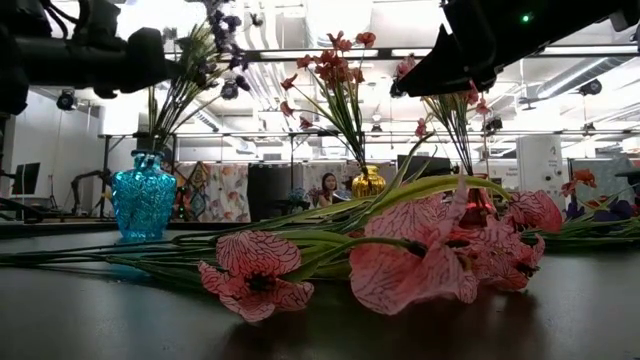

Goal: Sort flowers into vase by color
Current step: Put the left violet flowers into the blue flower vase

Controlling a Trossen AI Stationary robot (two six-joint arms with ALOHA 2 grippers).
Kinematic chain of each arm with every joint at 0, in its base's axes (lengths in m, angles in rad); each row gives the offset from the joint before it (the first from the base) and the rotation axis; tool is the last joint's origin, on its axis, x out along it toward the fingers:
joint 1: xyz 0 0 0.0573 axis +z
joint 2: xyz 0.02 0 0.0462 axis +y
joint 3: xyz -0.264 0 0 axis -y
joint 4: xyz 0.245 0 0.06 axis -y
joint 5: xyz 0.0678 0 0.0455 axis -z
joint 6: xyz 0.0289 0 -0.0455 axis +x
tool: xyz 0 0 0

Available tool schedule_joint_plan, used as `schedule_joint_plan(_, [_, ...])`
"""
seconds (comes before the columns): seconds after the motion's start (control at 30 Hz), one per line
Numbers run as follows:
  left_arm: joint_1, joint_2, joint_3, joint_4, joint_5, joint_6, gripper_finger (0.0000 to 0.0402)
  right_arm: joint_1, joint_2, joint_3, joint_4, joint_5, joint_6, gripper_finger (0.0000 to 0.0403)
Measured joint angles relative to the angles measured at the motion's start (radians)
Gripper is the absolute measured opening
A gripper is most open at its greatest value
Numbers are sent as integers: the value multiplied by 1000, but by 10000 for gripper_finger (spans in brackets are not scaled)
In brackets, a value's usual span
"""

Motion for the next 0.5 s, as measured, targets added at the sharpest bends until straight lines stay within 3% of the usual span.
schedule_joint_plan(0.13, [-25, 0, 0, -3, -77, 0, 121, 0, 0, 0, -2, 0, 0, 228])
schedule_joint_plan(0.5, [-113, 0, 2, -15, -143, 0, 171, 2, 0, 0, -20, -3, 15, 228])
